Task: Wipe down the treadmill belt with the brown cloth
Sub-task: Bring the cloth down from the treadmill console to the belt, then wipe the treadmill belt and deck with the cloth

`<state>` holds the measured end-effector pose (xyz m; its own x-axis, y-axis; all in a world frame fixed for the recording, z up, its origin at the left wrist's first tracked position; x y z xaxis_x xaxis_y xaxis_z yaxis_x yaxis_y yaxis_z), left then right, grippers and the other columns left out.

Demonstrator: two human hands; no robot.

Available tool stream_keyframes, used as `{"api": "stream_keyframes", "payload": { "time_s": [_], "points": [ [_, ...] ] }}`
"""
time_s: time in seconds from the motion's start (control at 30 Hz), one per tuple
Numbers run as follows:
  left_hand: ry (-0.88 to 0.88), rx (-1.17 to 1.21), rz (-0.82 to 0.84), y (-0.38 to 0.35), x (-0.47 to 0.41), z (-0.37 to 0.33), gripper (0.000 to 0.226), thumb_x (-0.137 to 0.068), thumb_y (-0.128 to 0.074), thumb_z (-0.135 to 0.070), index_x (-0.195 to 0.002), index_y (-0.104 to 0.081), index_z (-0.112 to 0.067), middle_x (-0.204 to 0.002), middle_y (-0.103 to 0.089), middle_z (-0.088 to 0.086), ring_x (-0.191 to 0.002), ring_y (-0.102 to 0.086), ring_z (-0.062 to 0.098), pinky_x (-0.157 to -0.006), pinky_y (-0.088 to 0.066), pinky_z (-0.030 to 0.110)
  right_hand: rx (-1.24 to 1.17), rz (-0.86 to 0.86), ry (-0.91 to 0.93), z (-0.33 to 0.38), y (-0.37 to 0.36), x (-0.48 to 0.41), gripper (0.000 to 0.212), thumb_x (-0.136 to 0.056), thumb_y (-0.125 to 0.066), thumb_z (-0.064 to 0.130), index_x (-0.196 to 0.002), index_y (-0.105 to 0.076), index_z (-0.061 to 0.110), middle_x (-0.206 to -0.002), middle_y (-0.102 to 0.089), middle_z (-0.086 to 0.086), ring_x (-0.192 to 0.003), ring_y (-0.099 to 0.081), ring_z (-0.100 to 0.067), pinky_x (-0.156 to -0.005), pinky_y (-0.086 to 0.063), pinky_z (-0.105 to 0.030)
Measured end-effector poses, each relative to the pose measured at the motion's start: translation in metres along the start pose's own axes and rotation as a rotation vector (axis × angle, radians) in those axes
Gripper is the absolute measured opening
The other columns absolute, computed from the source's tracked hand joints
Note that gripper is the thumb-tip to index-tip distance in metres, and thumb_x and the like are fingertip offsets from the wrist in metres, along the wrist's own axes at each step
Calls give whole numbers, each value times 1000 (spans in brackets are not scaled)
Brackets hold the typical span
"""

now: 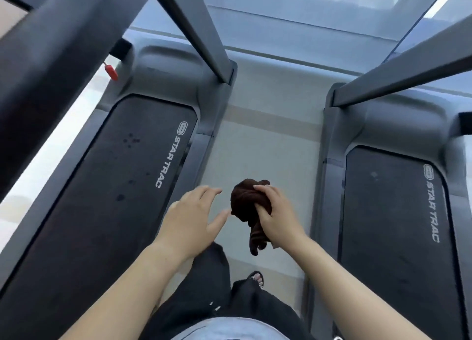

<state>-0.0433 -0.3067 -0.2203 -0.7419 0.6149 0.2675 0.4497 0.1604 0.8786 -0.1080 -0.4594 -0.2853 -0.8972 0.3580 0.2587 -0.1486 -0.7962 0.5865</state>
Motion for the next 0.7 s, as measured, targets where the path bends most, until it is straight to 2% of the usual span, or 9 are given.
{"api": "stream_keyframes", "payload": {
  "time_s": [0.17, 0.27, 0.4, 0.7],
  "points": [
    [42, -3, 25, 9, -52, 32, 51, -92, -37, -50, -139, -35, -30, -142, -38, -13, -126, -40, 8, -98, -34, 29, 26, 67, 23, 15, -21, -67, 40, -93, -53, 16, -133, -51, 22, -136, -47, 3, -125, -44, -18, -104, -32, -25],
    [14, -39, 38, 21, -101, 42, 51, -93, -37, -49, -139, -35, -28, -143, -39, -11, -127, -40, 11, -98, -36, 30, 38, 54, 30, 24, -17, -110, 40, -93, -52, 17, -132, -51, 21, -135, -48, 3, -123, -45, -18, -102, -33, -25],
    [7, -102, 42, 38, -163, 49, 51, -93, -39, -48, -139, -36, -26, -142, -41, -7, -125, -42, 16, -96, -37, 33, 4, 15, 50, 33, -3, -160, 38, -92, -53, 15, -130, -52, 21, -131, -49, 3, -121, -46, -16, -96, -29, -18],
    [170, -112, 87, 34, -243, 75, 48, -93, -41, -47, -136, -39, -27, -141, -43, -7, -122, -45, 17, -94, -39, 37, -51, 86, 84, 21, 6, -261, 37, -92, -53, 15, -129, -52, 22, -131, -48, 3, -118, -48, -17, -95, -32, -22]
  ]
}}
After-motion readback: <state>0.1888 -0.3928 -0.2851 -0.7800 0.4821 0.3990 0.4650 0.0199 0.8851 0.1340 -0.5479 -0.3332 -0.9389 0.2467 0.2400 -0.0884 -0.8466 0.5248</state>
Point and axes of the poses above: each hand's wrist, its own x-axis away from the middle knuckle, its own y-axis out of the back of the hand, z = x × y, the point moved 10 cm from there along -x, towards the middle knuckle
